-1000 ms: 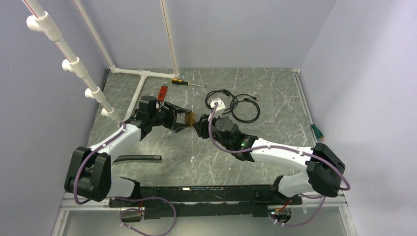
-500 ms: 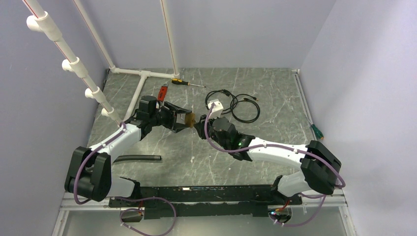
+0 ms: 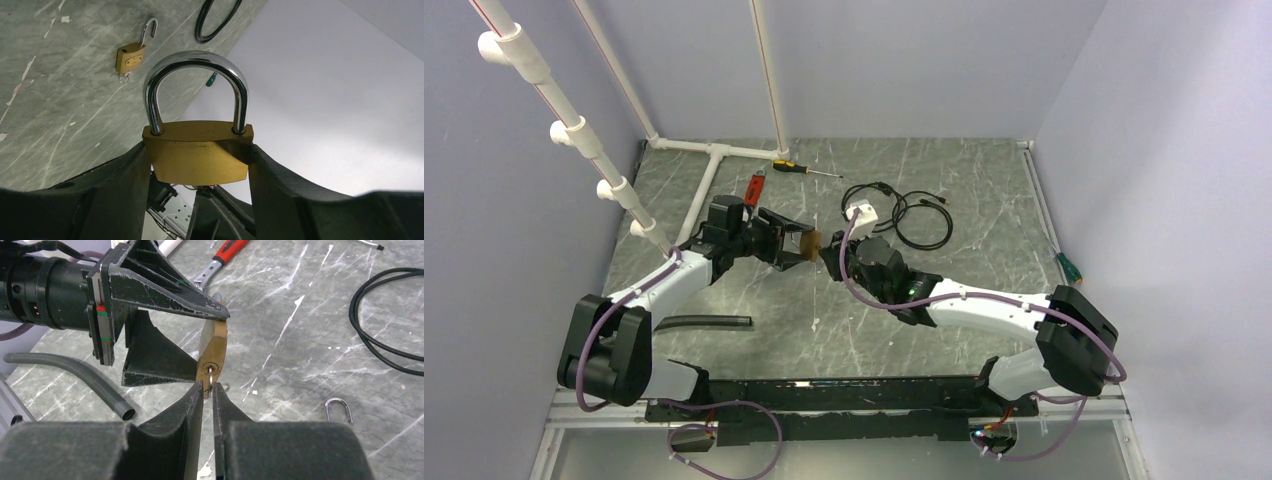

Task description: Unlock with the key

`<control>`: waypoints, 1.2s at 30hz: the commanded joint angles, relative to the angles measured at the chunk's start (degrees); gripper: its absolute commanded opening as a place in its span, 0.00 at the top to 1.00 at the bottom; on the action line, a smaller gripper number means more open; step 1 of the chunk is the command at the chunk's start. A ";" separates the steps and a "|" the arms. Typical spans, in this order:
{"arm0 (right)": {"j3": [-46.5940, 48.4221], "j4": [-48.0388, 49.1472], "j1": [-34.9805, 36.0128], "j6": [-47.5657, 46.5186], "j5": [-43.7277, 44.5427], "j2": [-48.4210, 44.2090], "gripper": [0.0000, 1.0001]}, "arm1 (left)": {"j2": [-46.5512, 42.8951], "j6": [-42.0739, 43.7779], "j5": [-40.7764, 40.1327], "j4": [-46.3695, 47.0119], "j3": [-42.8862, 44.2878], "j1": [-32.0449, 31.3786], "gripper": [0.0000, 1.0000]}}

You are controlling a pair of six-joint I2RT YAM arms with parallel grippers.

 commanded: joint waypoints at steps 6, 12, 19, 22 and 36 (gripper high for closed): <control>3.18 3.27 -0.26 -0.23 0.64 1.15 0.93 | -1.44 1.27 2.83 3.01 4.24 -0.19 1.00; 3.55 3.24 -0.34 0.38 0.00 2.19 0.95 | -2.42 2.02 2.39 3.46 4.33 -0.54 1.00; 3.31 4.55 -0.56 1.51 -0.53 3.32 0.87 | -3.21 2.92 2.07 3.11 4.32 -0.88 1.00; 3.49 4.88 -0.66 1.65 -0.96 3.56 0.87 | -3.10 3.20 2.10 2.67 4.43 -1.06 1.00; 1.77 5.50 -0.74 4.07 -3.04 2.36 0.92 | -2.15 4.39 1.81 2.29 6.28 -1.07 1.00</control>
